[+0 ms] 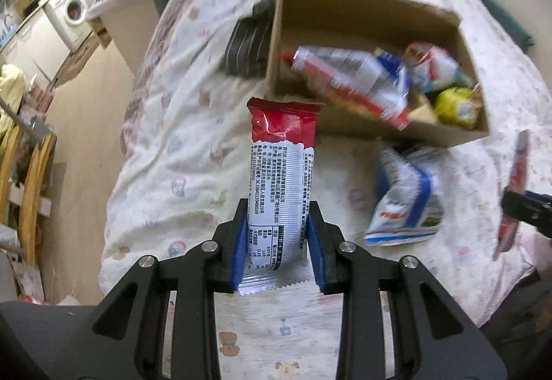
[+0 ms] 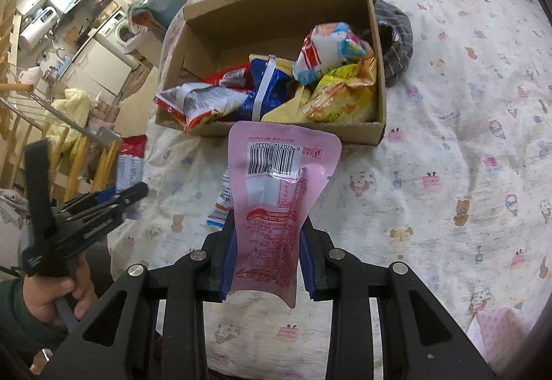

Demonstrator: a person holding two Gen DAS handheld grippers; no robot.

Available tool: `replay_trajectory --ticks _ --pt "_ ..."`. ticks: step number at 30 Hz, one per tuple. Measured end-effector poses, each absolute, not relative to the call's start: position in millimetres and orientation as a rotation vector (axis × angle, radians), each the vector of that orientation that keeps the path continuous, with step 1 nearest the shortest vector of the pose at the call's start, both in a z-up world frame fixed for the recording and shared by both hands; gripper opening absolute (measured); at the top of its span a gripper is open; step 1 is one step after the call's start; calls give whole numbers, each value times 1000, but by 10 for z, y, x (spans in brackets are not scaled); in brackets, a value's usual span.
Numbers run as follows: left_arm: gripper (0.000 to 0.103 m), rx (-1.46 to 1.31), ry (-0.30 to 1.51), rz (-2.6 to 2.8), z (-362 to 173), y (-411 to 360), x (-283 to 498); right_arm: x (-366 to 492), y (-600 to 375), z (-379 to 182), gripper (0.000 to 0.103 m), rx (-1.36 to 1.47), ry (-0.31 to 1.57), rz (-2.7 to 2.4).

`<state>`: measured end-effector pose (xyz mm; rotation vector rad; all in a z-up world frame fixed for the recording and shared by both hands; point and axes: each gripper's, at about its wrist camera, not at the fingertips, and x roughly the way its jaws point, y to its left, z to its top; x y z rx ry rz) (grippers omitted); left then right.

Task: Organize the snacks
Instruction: 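Grasp the white-red stick pack with the left gripper while the right holds the pink packet, then carry both packs over the box and open both grippers to drop them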

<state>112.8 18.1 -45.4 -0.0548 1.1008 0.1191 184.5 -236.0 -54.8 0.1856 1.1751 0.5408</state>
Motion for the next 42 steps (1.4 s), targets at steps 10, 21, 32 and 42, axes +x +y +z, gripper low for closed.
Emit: replay_trajectory --ticks 10,21,32,42 --pt "27 -44 999 65 -68 87 1428 1872 -2418 -343 33 231 1086 537" --pt "27 -75 953 7 203 97 1789 2072 -2478 -206 33 274 1034 544" --pt "27 -99 948 -36 190 160 2321 2600 -2428 -96 33 283 973 563" --pt "27 -170 940 -103 -3 240 2665 3064 -2266 -228 33 301 973 533"
